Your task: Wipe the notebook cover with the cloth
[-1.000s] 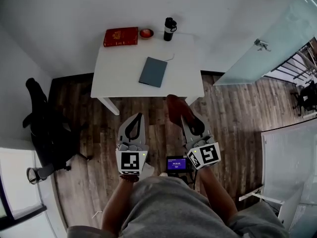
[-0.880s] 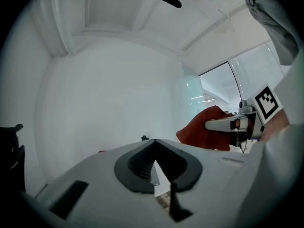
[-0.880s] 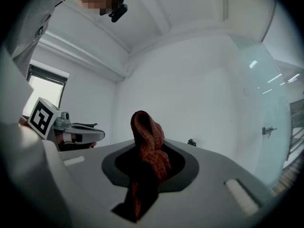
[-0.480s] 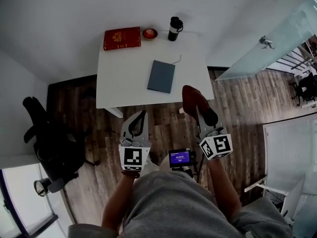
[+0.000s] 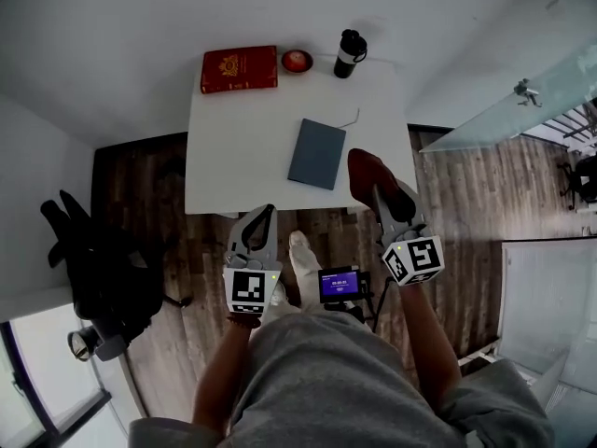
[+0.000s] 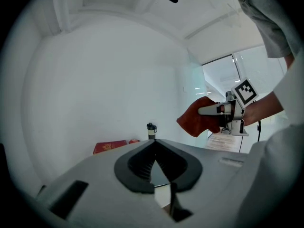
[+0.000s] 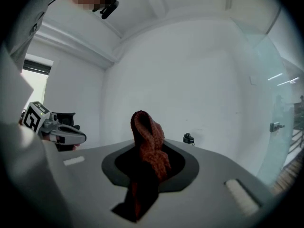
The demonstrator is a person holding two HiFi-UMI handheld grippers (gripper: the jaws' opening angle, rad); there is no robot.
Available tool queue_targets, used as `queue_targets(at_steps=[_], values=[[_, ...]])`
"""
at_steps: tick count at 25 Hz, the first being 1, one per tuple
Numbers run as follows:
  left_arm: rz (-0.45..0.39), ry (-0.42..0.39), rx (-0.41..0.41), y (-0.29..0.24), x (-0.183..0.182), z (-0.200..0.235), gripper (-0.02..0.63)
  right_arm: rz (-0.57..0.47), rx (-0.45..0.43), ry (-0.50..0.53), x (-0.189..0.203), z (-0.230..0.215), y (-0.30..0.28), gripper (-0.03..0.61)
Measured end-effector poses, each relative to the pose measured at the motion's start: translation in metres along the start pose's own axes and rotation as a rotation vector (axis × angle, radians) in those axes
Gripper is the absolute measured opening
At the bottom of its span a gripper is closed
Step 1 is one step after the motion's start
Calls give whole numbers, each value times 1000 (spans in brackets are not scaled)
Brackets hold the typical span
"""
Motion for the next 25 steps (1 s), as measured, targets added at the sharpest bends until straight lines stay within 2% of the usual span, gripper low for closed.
queue_targets(at_steps=[4, 8, 16, 22, 25], values=[[36, 12, -38, -33, 4, 30, -6, 12, -55, 33, 7, -19, -56, 81], [75, 10, -18, -63, 16, 54, 6, 19, -100, 57, 16, -33, -105, 81], [137, 32, -23, -108, 42, 55, 29, 66, -187, 90, 47, -69, -167, 81], [172, 50, 30, -131, 66, 62, 49, 123, -207, 114, 67, -72, -191, 81], [205, 20, 86, -147, 82, 69, 60, 125, -233, 141, 68, -72, -208, 81]])
Point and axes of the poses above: the fingertips, and each gripper's own axes: y backward along the fingers, z to its left, x out of its underside, the point moved 7 cm from there along y, backward along the fingers, and after that the axes turned 12 degrees about x, right-handed, at the moved point
